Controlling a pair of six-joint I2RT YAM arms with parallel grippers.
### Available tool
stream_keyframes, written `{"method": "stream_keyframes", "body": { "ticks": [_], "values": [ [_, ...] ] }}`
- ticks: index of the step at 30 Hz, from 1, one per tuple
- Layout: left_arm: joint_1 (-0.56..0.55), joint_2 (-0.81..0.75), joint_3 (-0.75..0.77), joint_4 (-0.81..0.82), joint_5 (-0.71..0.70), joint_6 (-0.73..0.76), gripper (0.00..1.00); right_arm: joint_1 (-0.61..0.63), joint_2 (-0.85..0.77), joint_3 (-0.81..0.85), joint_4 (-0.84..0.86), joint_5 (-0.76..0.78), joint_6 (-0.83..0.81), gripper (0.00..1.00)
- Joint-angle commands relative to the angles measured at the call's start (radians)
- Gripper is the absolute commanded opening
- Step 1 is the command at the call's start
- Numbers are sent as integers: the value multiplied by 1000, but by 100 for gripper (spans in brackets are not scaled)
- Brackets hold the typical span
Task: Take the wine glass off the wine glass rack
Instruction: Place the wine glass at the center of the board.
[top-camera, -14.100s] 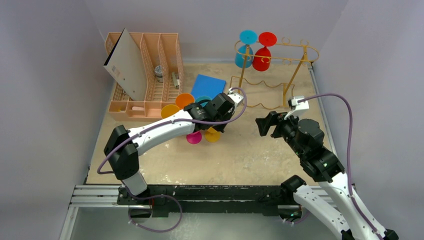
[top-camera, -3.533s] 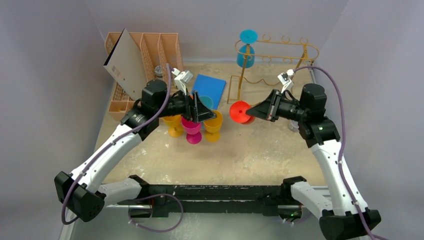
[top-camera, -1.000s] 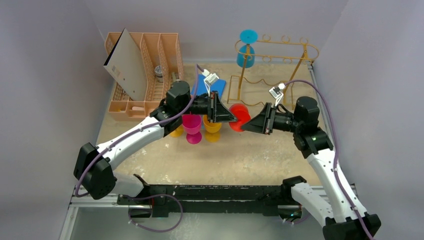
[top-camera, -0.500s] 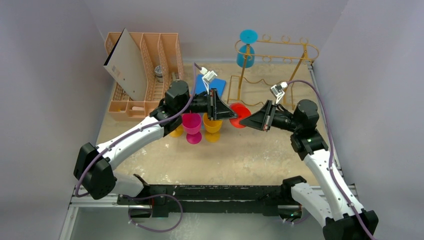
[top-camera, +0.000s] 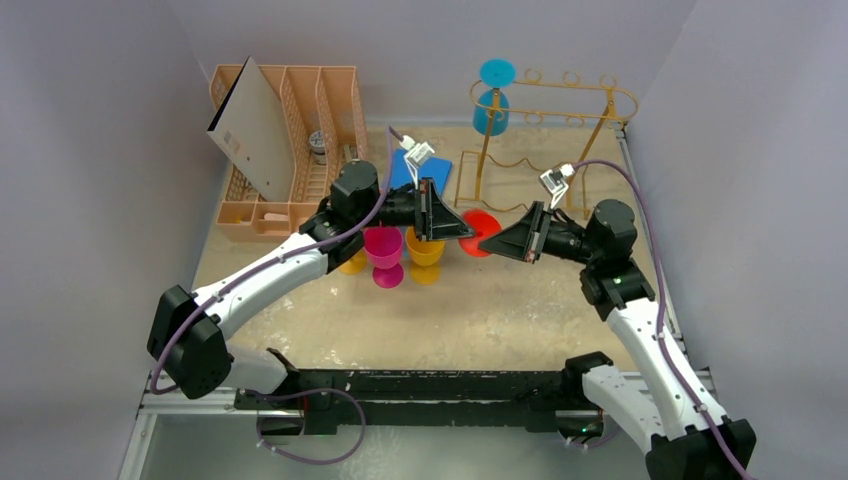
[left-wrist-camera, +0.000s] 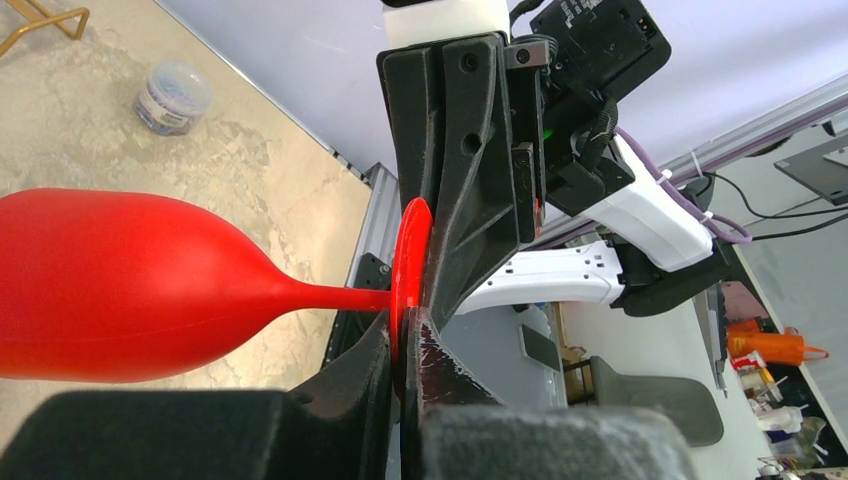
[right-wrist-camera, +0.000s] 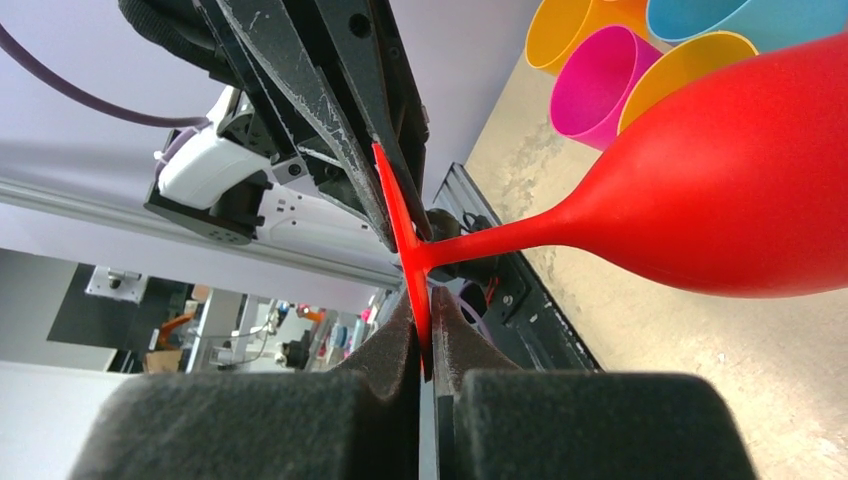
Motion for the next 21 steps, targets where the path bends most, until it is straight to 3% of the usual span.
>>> {"method": "stream_keyframes", "body": {
  "ticks": [1,10,21],
  "values": [
    [-7,-26,33,3,51,51,4,2,0,1,49,-11,-30,0],
    [-8,-39,45,-38,45,73,41,2,-83,-19,46,-3,-240,0],
    [-7,-104,46,-147,-13,145,62,4,-112,-98,209,-123,-333,0]
  ]
}}
